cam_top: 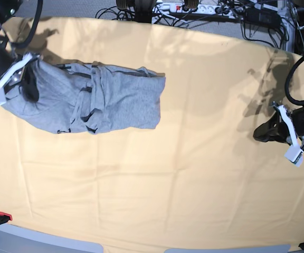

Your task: Layout the t-shirt on the table in an organized manner, then fold the t-shirt properly

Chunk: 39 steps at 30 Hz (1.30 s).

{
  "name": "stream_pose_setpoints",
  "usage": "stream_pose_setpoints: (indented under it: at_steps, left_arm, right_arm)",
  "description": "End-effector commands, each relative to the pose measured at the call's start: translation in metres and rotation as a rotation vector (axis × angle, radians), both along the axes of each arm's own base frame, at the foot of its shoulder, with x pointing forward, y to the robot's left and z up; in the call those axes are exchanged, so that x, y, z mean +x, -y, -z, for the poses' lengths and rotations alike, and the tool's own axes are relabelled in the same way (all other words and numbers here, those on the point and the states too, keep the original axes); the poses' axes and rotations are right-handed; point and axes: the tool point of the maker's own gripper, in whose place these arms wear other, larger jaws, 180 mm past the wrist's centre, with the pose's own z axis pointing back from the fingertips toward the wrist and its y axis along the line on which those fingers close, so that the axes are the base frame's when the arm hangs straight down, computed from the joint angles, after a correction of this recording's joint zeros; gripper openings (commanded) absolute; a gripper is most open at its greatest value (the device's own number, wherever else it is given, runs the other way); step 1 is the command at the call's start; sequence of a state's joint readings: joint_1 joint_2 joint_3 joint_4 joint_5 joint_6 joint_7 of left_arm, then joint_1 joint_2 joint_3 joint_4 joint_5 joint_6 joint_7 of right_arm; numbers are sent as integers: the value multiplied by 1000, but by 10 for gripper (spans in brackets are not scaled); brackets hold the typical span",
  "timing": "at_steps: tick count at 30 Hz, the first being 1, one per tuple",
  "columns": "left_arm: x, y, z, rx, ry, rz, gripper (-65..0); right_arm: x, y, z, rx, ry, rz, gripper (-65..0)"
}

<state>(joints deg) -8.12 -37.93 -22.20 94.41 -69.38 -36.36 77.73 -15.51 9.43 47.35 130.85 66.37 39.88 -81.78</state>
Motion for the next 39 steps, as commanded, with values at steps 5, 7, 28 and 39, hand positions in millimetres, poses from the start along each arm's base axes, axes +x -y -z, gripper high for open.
stream_pose_setpoints:
  at_steps: [5,7,28,39]
  left_arm:
    - [6,0,-19,-21,55,2,-650]
    - [6,0,-18,-19,54,1,-650]
    - [-2,4,-5,-37,18,3,-650]
    - [-1,2,-2,-41,9,-3,-650]
  right_arm:
    - [-6,-59,-39,184,160,-184,-650]
    - [-7,-83,-44,258,178,-257,-650]
    - [16,-261,-59,273,274,-795,-240]
    - [23,-273,-55,106,291,-856,-211]
